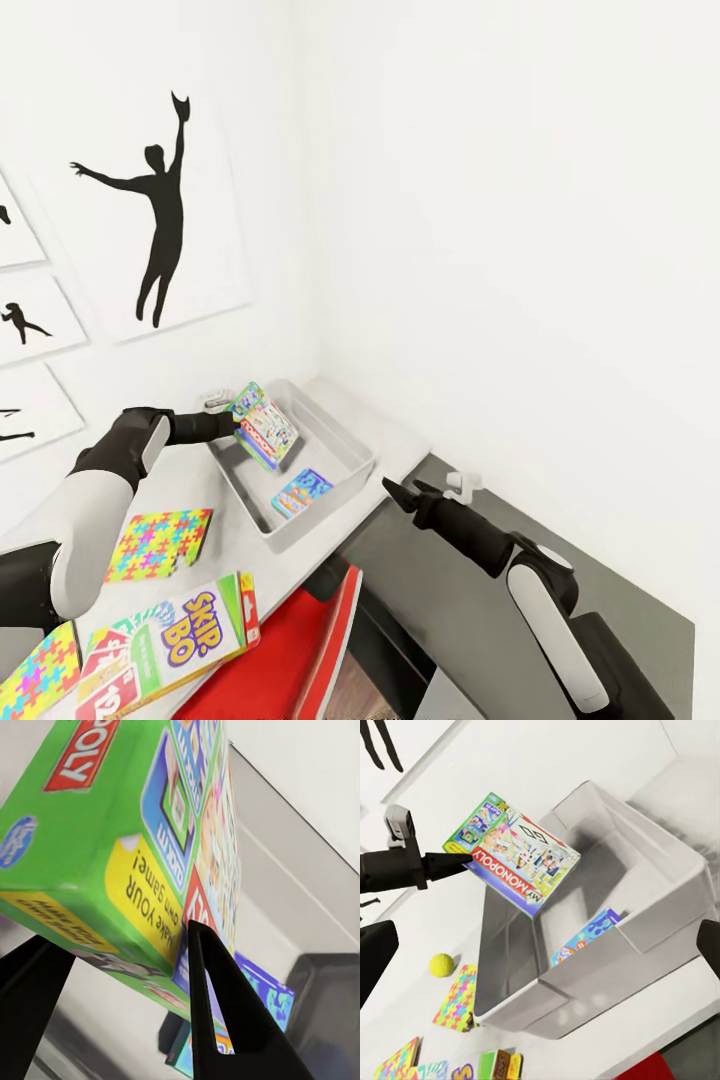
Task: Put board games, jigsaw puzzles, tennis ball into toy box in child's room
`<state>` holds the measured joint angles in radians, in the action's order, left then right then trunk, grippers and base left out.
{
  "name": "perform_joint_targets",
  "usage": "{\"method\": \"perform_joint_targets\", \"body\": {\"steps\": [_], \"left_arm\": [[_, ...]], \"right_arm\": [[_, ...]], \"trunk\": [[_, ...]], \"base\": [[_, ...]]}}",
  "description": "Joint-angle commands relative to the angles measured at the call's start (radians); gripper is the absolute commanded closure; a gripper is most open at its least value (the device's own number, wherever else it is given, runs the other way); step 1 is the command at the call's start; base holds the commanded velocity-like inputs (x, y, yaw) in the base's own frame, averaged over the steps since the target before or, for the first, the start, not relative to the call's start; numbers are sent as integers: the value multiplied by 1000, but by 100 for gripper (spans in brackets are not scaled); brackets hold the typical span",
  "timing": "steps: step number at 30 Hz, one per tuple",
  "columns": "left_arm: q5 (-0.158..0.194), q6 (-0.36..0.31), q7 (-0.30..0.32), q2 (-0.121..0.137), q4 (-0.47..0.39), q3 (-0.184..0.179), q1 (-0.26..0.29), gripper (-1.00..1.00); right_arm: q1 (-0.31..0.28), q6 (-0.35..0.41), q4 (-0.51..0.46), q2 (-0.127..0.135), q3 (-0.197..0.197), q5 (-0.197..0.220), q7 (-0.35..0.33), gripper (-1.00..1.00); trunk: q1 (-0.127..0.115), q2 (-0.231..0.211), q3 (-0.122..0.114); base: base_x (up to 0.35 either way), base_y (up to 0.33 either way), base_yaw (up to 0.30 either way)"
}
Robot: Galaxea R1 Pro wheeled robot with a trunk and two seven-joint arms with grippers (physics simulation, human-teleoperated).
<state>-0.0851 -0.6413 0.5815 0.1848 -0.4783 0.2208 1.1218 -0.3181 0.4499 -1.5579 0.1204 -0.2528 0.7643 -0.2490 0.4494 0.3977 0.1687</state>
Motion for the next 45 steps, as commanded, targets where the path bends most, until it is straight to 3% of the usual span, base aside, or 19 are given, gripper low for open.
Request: {"method": "perform_joint_targets", "body": {"steps": [1, 45], "left_arm": [[-9, -6, 8, -1, -1, 8, 1, 100], [-9, -3, 8, -2, -12, 8, 1, 100]], "right_arm": [[-1, 4, -1, 1, 0, 6, 0, -100], [-1, 4, -1, 1, 0, 6, 0, -100]], "trunk": [[1, 2, 4], [1, 2, 76]], "base": [[0, 0, 0], [0, 0, 0]]}}
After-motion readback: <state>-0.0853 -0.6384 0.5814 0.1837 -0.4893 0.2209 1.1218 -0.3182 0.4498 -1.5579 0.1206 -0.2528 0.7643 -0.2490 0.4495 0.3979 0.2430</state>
